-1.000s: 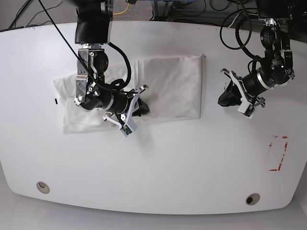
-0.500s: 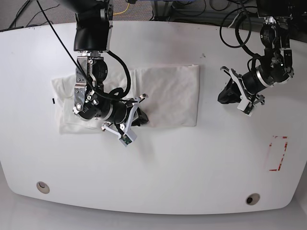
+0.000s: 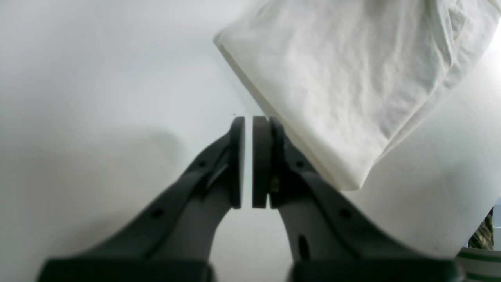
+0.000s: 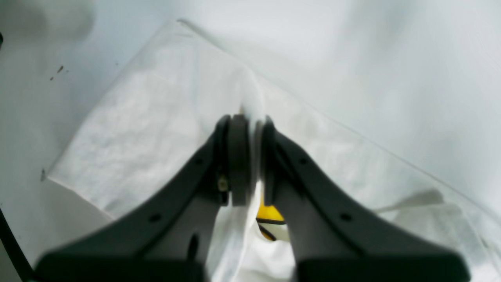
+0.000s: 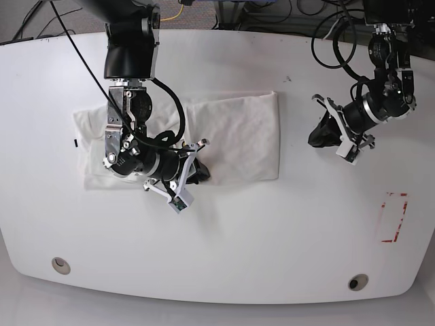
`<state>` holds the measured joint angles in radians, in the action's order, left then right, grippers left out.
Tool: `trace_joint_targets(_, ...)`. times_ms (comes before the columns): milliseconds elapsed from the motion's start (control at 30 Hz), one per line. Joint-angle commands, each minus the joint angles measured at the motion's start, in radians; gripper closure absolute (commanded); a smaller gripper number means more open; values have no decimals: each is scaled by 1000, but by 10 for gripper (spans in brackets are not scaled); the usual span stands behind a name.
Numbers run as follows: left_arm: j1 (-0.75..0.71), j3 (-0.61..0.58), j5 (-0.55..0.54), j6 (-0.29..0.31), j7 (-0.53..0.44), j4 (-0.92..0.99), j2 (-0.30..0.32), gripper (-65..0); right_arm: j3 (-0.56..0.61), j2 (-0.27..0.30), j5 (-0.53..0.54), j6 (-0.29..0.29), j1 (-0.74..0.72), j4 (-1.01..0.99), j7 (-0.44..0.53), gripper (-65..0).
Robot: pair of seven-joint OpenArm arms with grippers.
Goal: Layout the t-shirt on the table in an organized manner, then fold the t-shirt properly
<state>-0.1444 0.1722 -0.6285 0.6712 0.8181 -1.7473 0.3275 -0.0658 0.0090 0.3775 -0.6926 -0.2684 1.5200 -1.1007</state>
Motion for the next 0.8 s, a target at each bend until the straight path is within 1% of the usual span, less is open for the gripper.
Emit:
trace_joint_targets(0, 12, 5, -18, 3, -24, -19, 11, -18, -7, 3, 16, -6, -19, 14, 23, -75)
trace_joint_targets(33, 12, 3, -18, 3, -24, -19, 11, -18, -7, 3, 16, -6, -10, 14, 23, -103)
trace_joint_targets(100, 12, 3, -18, 3, -24, -19, 11, -18, -9, 4, 15, -6, 2, 14, 26, -181)
trace_joint_targets(167, 12, 2, -18, 3, -24, -19, 11, -18, -10, 4, 15, -6, 8, 14, 37, -295)
trace_joint_targets(200, 12, 2, -18, 3, -24, -19, 11, -18, -10, 6, 15, -6, 13, 14, 41, -327)
trace_joint_targets(233, 12, 2, -18, 3, -24, -19, 11, -18, -10, 6, 15, -6, 27, 14, 47, -403)
trace_joint_targets(300, 13, 0, -18, 3, -24, -19, 9, -18, -10, 15, 15, -6, 37, 17, 63, -495)
trace_joint_targets(333, 16, 0, -18, 3, -24, -19, 8, -18, -9, 19, 18, -6, 37, 18, 72, -552)
trace_joint_targets(400, 19, -1, -20, 3, -24, -21, 3, -18, -7, 30, 24, -6, 37, 27, 77, -639)
trace_joint_targets(433, 19, -1, -20, 3, -24, -21, -8, -18, -7, 38, 25, -6, 37, 44, 77, -650)
trace_joint_targets(633, 59, -1, -17, -1, -27, -18, -72, -18, -9, 81, 24, 7, 51, 205, 75, -650)
trace_joint_targets(700, 79, -1, -15, -3, -27, -13, -104, -19, -9, 93, 18, 7, 71, 268, 73, -650)
trace_joint_targets(767, 110, -1, -14, -3, -27, 11, -146, -38, -9, 104, 16, 7, 93, 316, 73, -650)
